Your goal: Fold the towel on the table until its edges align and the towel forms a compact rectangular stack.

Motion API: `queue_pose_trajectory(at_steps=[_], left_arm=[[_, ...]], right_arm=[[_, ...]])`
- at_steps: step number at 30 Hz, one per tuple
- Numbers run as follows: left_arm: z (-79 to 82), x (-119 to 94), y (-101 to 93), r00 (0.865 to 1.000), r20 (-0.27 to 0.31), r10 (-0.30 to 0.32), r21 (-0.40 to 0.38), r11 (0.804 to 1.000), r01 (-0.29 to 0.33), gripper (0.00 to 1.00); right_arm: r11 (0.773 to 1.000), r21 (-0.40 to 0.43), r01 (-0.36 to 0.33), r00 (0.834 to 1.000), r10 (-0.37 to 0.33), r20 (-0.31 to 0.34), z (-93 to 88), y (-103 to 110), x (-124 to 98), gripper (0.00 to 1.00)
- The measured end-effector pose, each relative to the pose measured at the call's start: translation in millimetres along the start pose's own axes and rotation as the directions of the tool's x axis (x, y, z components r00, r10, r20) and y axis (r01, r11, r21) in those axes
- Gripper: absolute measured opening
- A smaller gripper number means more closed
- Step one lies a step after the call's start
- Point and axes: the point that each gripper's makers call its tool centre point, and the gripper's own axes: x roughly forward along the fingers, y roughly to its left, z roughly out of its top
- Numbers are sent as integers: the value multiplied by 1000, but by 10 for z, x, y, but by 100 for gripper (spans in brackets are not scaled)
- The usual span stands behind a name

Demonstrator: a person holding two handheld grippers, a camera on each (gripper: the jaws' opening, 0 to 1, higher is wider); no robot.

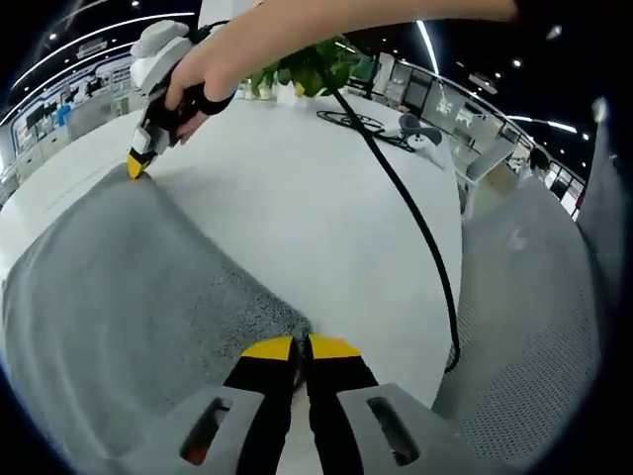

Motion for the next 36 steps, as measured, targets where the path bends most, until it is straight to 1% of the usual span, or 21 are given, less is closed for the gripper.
queue_pose_trajectory(at_steps=[2,4,7,9,11,16,18,20,22,25,28,30,32,34,36], left_arm=[[98,123,-99,1000,7,-24,3,1000,24,4],[207,217,-201,999,23,-48,12,999,48,4],[342,321,-343,996,37,-80,35,996,79,4],[457,411,-456,993,48,-105,57,993,102,4],[534,474,-525,991,54,-121,67,991,118,4],[727,639,-703,983,64,-171,103,981,163,4],[793,728,-760,980,63,-189,112,977,181,4],[854,813,-794,978,61,-198,108,976,191,4],[911,876,-852,975,65,-213,104,973,206,4],[959,939,-929,972,58,-228,137,966,218,4],[990,959,-953,971,58,-233,145,964,223,4],[988,979,-945,971,58,-233,140,965,223,4],[970,996,-932,972,54,-230,126,967,222,4],[958,1006,-929,971,54,-231,115,968,224,4],[953,1012,-927,971,53,-232,110,968,225,4]], right_arm=[[999,21,24,1000,-24,1,-70,-140,-90,0],[999,24,41,999,-41,-1,-132,-263,-176,0],[998,29,62,998,-62,-5,-203,-423,-296,0],[996,31,86,996,-86,-12,-277,-580,-403,0],[994,31,104,994,-104,-18,-338,-704,-487,0],[990,24,140,990,-139,-28,-443,-948,-653,0],[986,39,163,986,-162,-33,-480,-1043,-713,0],[984,37,172,985,-171,-30,-496,-1098,-759,0],[983,17,181,983,-180,-29,-503,-1150,-797,0],[983,8,183,983,-182,-36,-531,-1231,-817,0],[984,8,181,983,-180,-42,-576,-1282,-825,0],[989,24,147,989,-146,-18,-564,-1251,-823,1],[990,48,134,991,-134,-14,-568,-1249,-834,2],[987,63,145,989,-146,9,-534,-1282,-859,7],[984,98,146,989,-149,15,-525,-1302,-859,16]])
